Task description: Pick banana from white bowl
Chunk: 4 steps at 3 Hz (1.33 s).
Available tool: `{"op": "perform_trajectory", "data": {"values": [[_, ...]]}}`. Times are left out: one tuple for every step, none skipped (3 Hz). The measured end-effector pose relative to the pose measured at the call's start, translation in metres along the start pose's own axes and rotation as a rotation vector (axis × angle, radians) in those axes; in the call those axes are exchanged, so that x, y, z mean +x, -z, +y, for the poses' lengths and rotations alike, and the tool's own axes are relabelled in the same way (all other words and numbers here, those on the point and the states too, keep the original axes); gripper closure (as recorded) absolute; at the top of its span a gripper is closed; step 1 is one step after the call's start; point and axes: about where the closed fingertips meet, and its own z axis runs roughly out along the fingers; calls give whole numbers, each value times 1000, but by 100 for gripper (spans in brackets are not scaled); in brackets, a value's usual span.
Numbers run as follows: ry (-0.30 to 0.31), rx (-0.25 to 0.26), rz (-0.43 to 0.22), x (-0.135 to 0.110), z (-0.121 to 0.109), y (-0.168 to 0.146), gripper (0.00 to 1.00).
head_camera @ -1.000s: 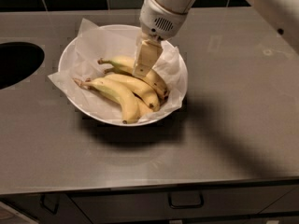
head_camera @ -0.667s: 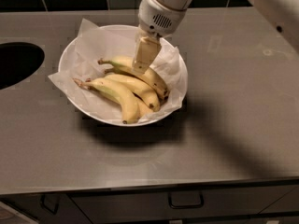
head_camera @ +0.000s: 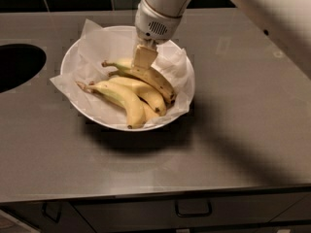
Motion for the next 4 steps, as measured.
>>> {"op": "perform_trajectory", "data": {"values": [[0, -18, 8, -2, 0, -10, 46], [-9, -6, 20, -2, -2, -11, 45], [-30, 39, 38, 0, -3, -1, 44], [-59, 66, 52, 6, -5, 4, 46]]}}
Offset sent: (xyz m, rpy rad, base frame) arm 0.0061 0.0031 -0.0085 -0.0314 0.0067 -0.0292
